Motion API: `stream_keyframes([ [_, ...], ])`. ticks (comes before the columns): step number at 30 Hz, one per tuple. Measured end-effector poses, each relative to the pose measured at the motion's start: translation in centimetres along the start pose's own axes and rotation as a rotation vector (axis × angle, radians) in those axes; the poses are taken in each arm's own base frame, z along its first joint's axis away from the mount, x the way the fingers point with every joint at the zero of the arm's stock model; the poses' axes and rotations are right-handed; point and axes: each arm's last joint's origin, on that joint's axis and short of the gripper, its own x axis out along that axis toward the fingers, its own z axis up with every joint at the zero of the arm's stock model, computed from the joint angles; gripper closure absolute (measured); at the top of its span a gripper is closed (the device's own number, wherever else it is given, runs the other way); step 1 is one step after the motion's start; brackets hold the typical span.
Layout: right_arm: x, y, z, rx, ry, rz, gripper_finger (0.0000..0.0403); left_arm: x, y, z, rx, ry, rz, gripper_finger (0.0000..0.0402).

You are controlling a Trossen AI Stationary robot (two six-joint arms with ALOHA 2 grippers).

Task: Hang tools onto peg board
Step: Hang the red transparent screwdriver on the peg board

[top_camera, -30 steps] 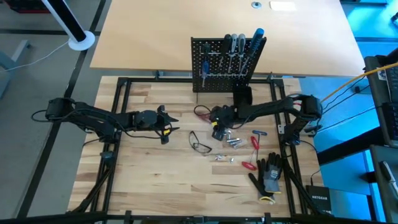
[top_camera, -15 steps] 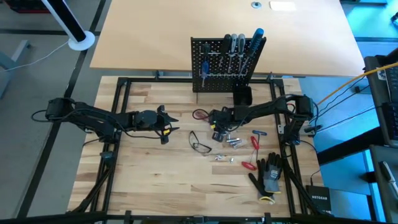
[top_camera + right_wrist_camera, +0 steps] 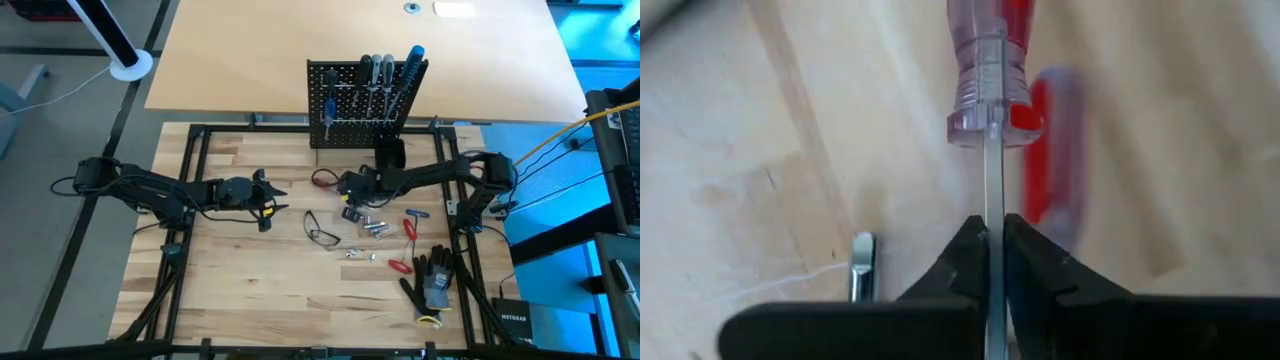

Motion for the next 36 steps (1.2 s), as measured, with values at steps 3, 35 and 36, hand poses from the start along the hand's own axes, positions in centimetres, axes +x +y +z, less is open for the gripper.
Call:
stream_keyframes([
  [3,-2.1,0.3,0.4,-0.007,-0.06,0.009,0.0385,0.0,0.0,0.0,-0.001,0.0,0.0,0.0242],
  [35,-4.8,2.7,-2.1,0.545,-1.212,-0.29,0.0382,-0.4,-1.8,-0.2,-0.006,0.012,-0.073,0.0242],
  [36,-4.4,2.5,-1.9,0.545,-1.219,-0.31,0.0382,-0.4,-1.9,-0.2,-0.001,0.012,-0.078,0.0242],
])
